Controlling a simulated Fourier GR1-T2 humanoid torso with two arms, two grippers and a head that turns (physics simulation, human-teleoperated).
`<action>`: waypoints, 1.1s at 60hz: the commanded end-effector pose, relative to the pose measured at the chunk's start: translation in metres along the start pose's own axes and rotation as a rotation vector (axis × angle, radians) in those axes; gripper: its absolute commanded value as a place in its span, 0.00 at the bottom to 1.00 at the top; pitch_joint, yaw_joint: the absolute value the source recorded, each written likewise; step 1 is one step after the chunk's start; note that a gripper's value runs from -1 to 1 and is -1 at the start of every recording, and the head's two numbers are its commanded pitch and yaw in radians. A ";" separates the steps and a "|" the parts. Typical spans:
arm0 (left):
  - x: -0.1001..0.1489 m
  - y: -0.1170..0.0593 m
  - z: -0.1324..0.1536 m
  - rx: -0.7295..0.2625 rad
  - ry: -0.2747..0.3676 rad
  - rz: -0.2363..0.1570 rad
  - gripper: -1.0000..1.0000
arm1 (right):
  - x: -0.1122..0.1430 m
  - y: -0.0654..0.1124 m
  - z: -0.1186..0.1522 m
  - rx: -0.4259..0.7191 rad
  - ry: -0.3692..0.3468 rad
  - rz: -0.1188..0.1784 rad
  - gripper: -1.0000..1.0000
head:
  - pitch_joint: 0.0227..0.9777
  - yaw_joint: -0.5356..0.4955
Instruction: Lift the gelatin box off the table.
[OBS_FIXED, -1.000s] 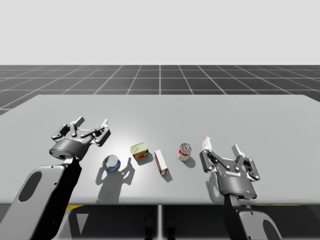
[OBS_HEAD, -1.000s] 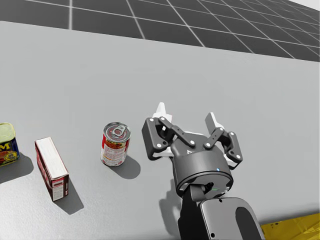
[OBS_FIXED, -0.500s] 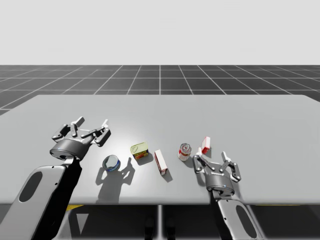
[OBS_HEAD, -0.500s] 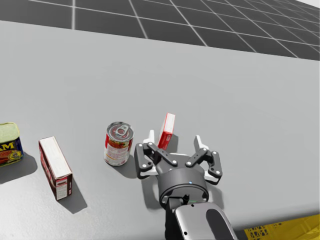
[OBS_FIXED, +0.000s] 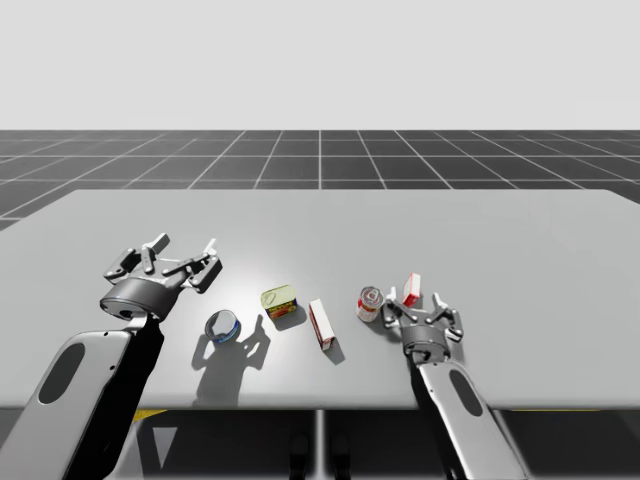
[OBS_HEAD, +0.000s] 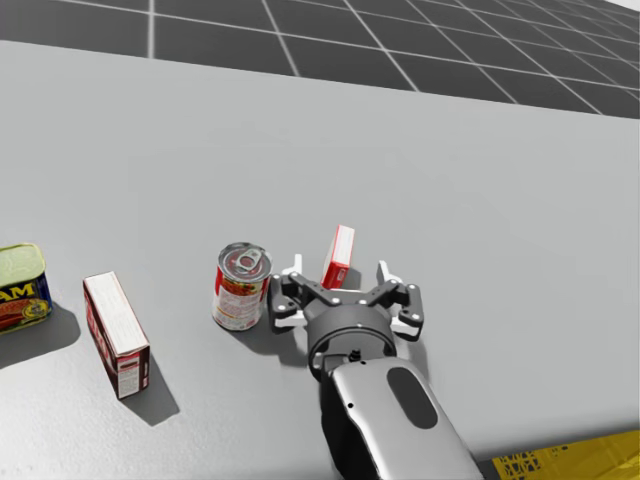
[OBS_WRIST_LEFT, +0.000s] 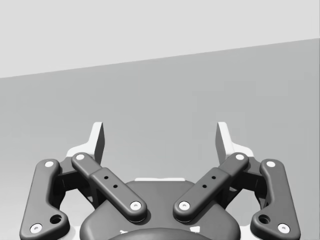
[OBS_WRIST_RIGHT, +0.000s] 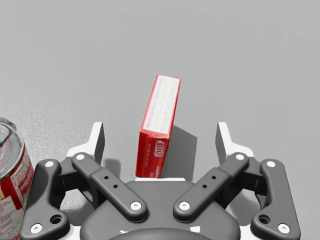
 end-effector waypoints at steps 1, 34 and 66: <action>0.000 0.000 0.000 -0.001 0.002 0.001 0.00 | -0.002 0.002 -0.013 0.012 0.043 0.010 0.00 | 0.79 0.19; -0.001 -0.001 0.000 0.001 0.006 -0.003 0.00 | -0.006 -0.003 -0.012 0.012 0.059 -0.027 1.00 | 0.62 0.14; -0.003 -0.001 0.000 0.003 0.011 -0.004 0.00 | -0.002 -0.006 -0.007 0.007 -0.015 -0.027 1.00 | 0.40 0.13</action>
